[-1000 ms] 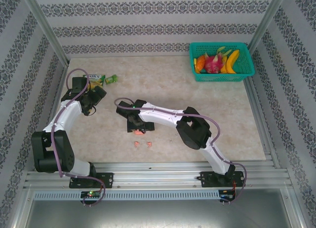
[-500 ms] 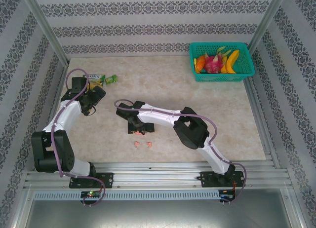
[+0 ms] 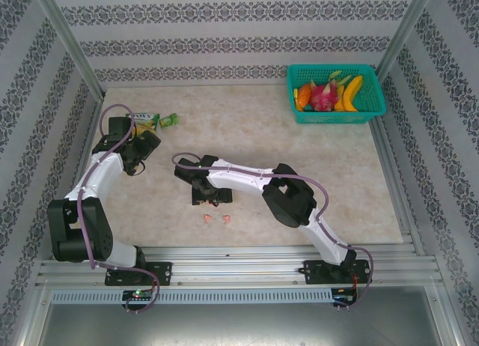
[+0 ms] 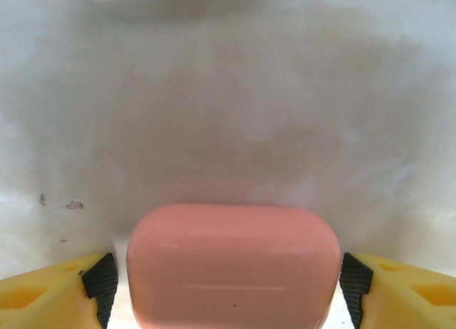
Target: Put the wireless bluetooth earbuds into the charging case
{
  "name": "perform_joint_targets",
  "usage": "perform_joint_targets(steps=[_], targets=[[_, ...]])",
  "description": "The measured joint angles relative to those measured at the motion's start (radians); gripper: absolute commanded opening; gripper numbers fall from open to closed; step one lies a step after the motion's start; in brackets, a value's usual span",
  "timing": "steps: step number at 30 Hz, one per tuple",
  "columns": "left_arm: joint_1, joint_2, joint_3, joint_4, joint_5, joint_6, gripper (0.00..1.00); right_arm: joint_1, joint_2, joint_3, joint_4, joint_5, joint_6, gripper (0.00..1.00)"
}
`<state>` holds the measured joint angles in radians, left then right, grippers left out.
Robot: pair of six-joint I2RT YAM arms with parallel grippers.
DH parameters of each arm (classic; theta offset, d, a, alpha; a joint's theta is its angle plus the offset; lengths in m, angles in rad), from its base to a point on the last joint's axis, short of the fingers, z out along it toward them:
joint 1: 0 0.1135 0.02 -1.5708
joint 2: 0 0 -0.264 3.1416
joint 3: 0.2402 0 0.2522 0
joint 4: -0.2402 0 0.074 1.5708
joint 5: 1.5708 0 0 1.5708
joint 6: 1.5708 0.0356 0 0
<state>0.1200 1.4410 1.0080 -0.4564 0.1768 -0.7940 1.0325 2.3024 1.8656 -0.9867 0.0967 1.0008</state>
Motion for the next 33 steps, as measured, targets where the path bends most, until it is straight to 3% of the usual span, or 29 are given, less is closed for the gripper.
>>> perform_joint_targets(steps=[15,26,33], targets=[[0.0,0.0,0.0,0.0,0.003,0.0,1.0,-0.001,0.01,0.011,0.006,0.0,0.0,0.73],[0.0,0.0,0.0,0.0,0.007,0.0,1.0,-0.003,0.011,0.011,0.007,0.001,-0.001,0.73],[0.0,0.0,-0.007,0.01,0.019,0.0,1.0,-0.003,0.011,0.009,0.017,0.0,-0.005,0.65]])
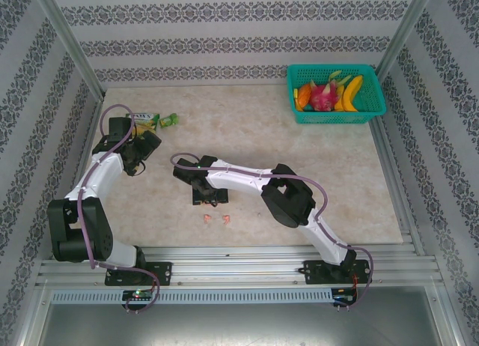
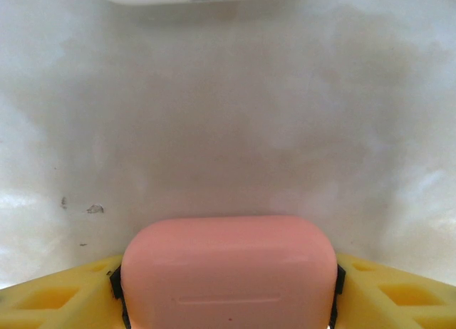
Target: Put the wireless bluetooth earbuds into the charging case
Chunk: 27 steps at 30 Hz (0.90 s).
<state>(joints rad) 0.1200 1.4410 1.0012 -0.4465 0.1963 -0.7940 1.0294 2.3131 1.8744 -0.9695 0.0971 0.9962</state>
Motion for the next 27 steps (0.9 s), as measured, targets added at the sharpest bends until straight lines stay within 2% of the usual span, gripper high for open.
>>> perform_joint_targets(steps=[5,11,17,22,27], targets=[[0.0,0.0,-0.004,0.021,0.033,0.0,1.0,0.0,-0.004,-0.003,0.002,0.002,-0.004,0.6],[0.0,0.0,-0.004,0.023,0.051,-0.004,1.0,-0.004,-0.027,-0.04,0.024,0.02,-0.008,0.59],[0.0,-0.027,-0.03,0.052,0.12,-0.019,1.0,-0.037,-0.097,-0.123,0.043,0.043,-0.016,0.58],[-0.013,-0.051,-0.089,0.141,0.186,-0.027,1.0,-0.111,-0.211,-0.184,0.08,0.043,-0.032,0.59],[-0.073,-0.059,-0.16,0.266,0.227,-0.032,1.0,-0.24,-0.288,-0.187,0.145,0.011,-0.051,0.59]])
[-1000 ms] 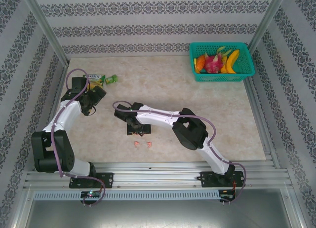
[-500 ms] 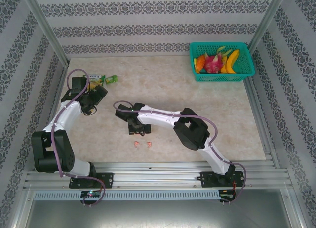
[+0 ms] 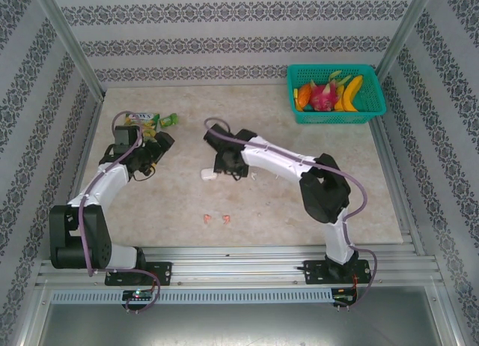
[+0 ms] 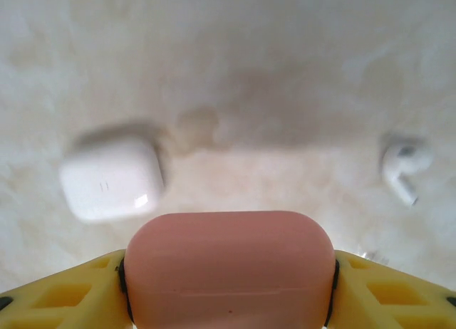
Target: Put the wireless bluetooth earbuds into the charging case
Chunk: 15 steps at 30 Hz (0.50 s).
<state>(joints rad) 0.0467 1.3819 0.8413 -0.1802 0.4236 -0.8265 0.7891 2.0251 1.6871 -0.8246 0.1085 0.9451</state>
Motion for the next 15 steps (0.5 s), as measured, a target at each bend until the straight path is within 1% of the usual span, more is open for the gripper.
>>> perform_joint_targets(steps=[4,8,11,15], targets=[[-0.061,-0.001,-0.043,0.109,0.02,-0.002,1.0,-0.099,-0.01,0.002,0.053,-0.055,-0.006,0.58],[-0.136,0.011,-0.05,0.224,0.022,0.0,1.0,-0.188,0.0,0.029,0.092,-0.134,0.004,0.59],[-0.188,0.055,-0.05,0.327,0.021,0.006,1.0,-0.239,0.01,0.048,0.142,-0.2,0.036,0.59],[-0.247,0.168,-0.045,0.441,0.021,0.011,0.99,-0.296,0.035,0.054,0.225,-0.285,0.104,0.59]])
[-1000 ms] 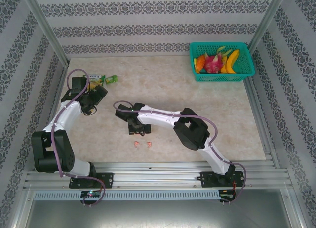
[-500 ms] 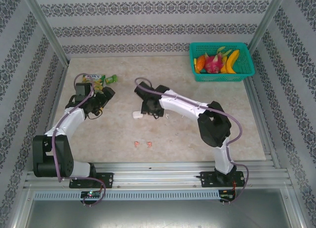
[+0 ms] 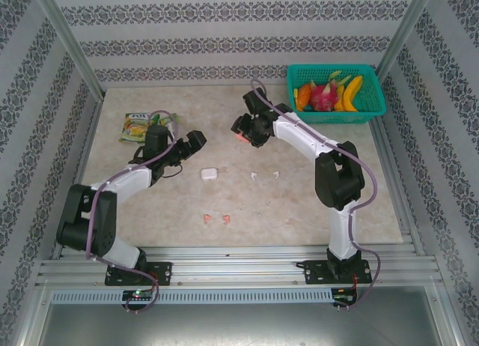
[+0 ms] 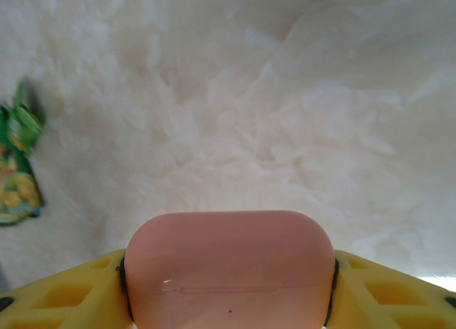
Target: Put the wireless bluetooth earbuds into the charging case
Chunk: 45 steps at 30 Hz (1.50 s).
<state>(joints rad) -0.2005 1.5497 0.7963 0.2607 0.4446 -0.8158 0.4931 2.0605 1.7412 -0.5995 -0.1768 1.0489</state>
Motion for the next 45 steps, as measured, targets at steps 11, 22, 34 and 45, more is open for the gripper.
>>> perform_joint_targets(steps=[11,22,34,45], targets=[[-0.127,0.261,0.2,0.136,-0.001,0.031,0.92,-0.053,0.083,0.001,0.119,-0.117,0.146,0.59],[-0.184,0.392,0.307,0.208,-0.002,0.044,0.74,-0.072,0.086,-0.022,0.225,-0.172,0.245,0.59],[-0.193,0.457,0.333,0.282,-0.009,0.026,0.63,-0.072,0.086,-0.069,0.275,-0.199,0.314,0.59],[-0.206,0.505,0.351,0.34,-0.013,0.006,0.52,-0.079,0.086,-0.112,0.337,-0.219,0.378,0.59]])
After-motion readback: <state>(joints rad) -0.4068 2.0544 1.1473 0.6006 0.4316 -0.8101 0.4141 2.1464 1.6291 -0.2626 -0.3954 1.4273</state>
